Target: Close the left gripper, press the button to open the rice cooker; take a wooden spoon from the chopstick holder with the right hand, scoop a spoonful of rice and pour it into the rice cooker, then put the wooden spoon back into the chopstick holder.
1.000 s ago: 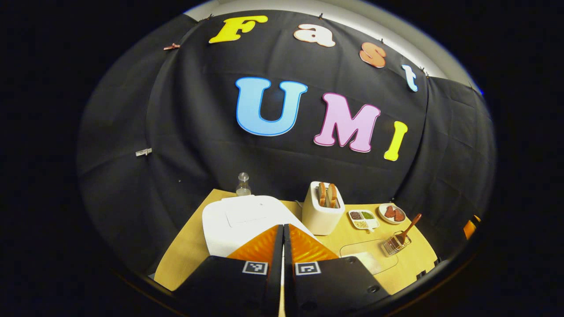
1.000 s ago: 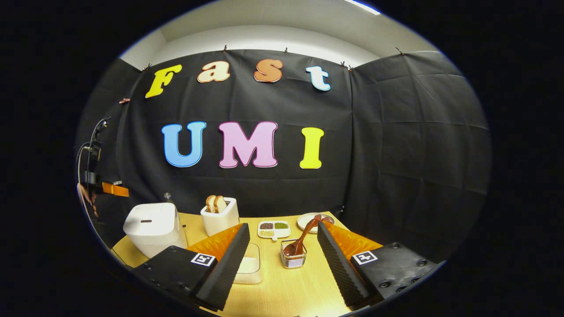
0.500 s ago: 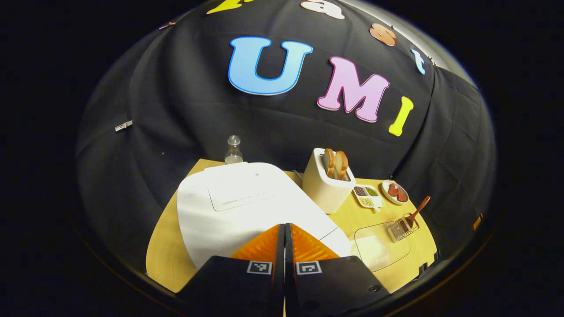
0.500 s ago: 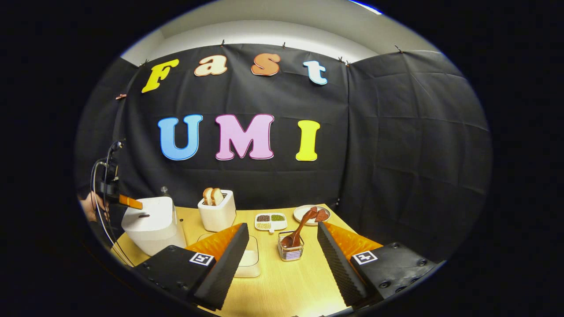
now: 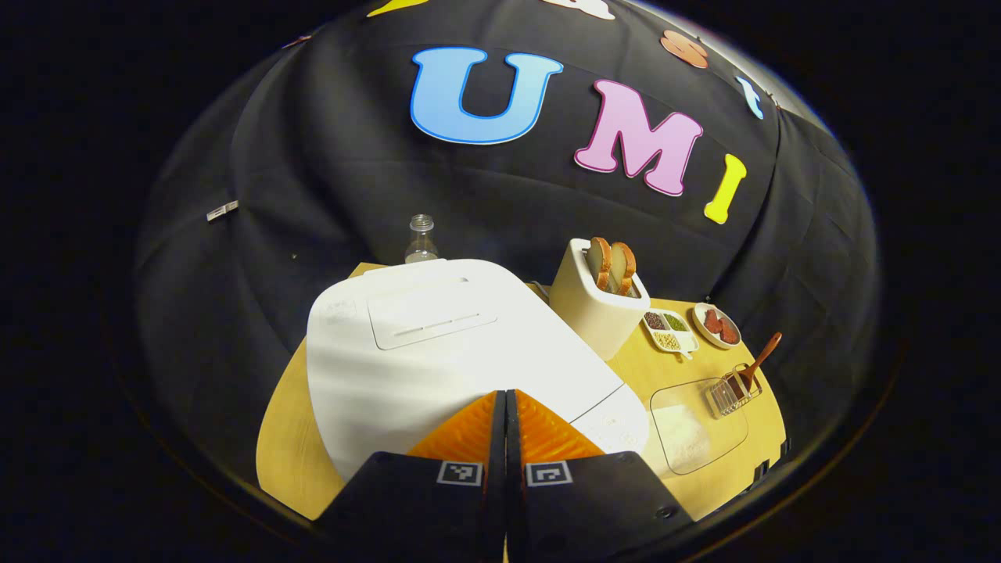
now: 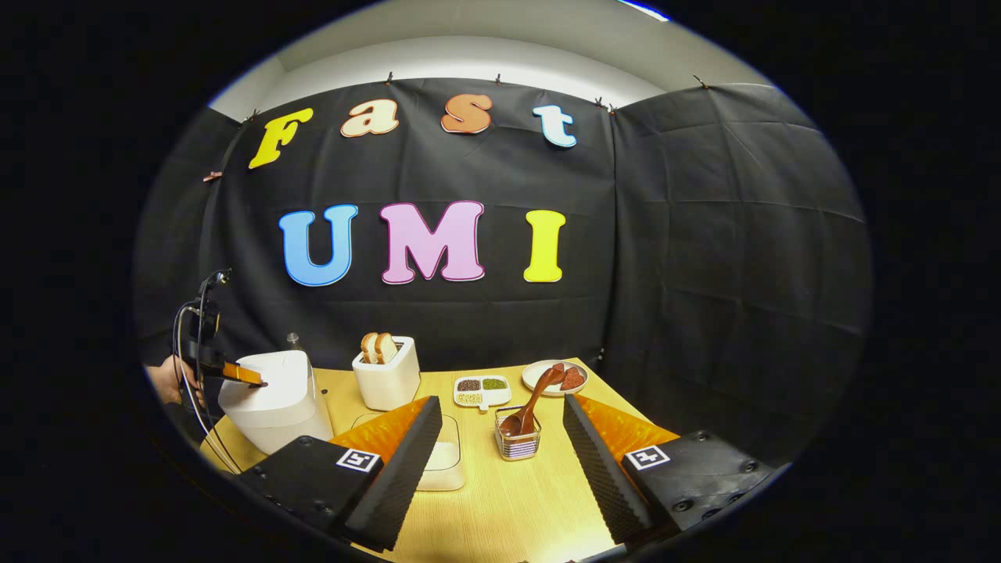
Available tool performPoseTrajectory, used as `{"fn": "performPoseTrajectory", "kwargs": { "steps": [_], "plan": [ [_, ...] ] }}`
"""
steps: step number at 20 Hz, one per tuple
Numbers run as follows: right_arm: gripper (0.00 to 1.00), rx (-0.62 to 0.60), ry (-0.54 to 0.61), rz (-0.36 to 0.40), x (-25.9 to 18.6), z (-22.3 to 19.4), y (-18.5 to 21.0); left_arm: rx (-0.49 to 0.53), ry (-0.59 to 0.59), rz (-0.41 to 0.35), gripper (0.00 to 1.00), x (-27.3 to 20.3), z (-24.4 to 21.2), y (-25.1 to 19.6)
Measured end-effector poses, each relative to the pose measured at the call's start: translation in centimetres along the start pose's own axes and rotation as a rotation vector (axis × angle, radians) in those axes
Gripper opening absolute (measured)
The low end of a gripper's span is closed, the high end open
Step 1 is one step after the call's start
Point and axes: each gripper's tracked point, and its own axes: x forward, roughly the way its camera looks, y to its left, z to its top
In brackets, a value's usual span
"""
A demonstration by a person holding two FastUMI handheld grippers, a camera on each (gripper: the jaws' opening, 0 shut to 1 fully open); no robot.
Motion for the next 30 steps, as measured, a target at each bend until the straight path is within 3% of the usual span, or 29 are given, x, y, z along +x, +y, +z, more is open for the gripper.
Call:
{"fn": "performPoseTrajectory", "kwargs": {
  "steps": [5, 9, 12, 17, 20, 22, 24, 26, 29, 30],
  "plan": [
    [0.98, -0.004, 0.004, 0.049, 1.3, -0.1, 0.0, -0.022, -0.043, 0.036, 0.07, -0.8, 1.0, -0.3],
    [0.98, -0.018, 0.018, 0.085, 3.3, -0.9, -0.8, 0.047, -0.186, 0.094, 0.06, -5.3, 5.5, -1.7],
    [0.98, 0.0, 0.038, 0.136, 5.0, -1.5, -0.9, 0.032, -0.251, 0.064, 0.06, -9.2, 7.5, -4.5],
    [0.98, 0.03, 0.072, 0.166, 8.9, -2.2, -1.6, 0.011, -0.397, 0.099, 0.08, -14.8, 7.1, -8.0],
    [0.97, 0.051, 0.102, 0.168, 10.7, -2.8, -2.3, -0.013, -0.424, 0.123, 0.11, -16.9, 5.2, -9.3],
    [0.97, 0.066, 0.12, 0.164, 11.9, -3.3, -2.9, 0.002, -0.417, 0.119, 0.18, -17.7, 3.6, -10.2],
    [0.97, 0.077, 0.147, 0.162, 12.9, -4.0, -3.3, 0.009, -0.41, 0.111, 0.31, -17.9, 2.3, -11.1],
    [0.98, 0.082, 0.167, 0.157, 13.8, -4.6, -3.8, -0.006, -0.385, 0.104, 0.5, -17.7, 0.8, -11.9],
    [0.98, 0.12, 0.202, 0.156, 15.3, -5.4, -4.1, -0.02, -0.328, 0.101, 0.95, -17.0, -1.6, -13.0],
    [0.98, 0.124, 0.209, 0.154, 15.9, -5.6, -4.3, -0.018, -0.316, 0.12, 0.96, -16.8, -2.1, -12.7]
  ]
}}
